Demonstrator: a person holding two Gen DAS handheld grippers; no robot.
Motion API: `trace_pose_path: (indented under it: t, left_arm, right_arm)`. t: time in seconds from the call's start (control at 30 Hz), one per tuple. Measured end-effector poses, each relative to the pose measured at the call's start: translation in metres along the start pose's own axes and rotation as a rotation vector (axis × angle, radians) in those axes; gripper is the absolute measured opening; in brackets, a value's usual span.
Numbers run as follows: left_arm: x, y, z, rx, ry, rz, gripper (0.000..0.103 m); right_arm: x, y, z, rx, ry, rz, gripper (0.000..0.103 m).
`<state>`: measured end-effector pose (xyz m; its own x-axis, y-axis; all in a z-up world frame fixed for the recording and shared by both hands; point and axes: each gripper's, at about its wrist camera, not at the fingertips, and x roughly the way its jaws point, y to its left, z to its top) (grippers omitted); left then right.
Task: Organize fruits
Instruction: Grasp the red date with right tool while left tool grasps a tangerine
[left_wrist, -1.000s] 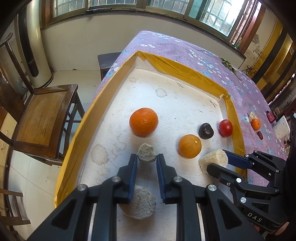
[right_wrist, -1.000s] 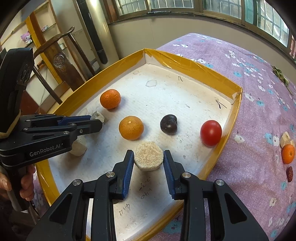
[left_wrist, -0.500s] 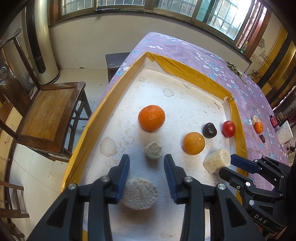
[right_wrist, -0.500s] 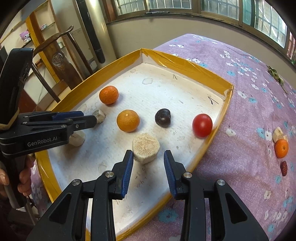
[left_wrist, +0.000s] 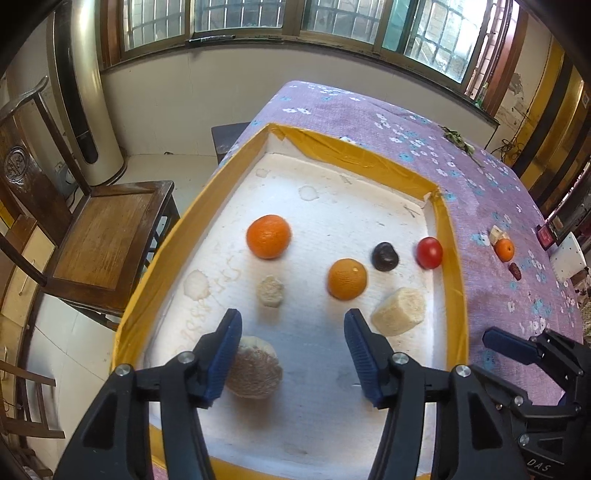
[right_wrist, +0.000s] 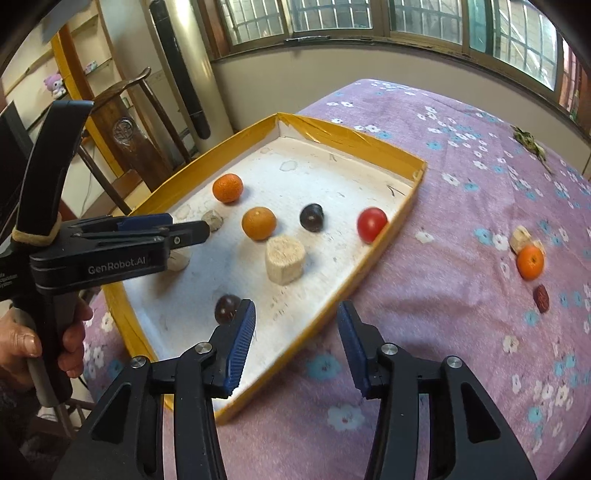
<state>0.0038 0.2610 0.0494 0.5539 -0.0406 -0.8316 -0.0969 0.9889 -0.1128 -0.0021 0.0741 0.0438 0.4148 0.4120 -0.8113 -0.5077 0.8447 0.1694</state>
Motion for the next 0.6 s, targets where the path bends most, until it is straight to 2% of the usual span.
trace_pose_path:
  t: [0.2, 0.6]
  left_arm:
    - [-0.010, -0.037, 0.001, 0.042, -0.019, -0.017, 0.070]
    - [-0.009, -0.126, 0.002, 0.170, -0.018, -0.064, 0.075]
  right_arm:
    - [-0.015, -0.033, -0.020, 0.080, 0.013, -0.029, 0.046]
    - [-0.056, -0.109, -0.050, 0.218, -0.034, -0.100, 0.050]
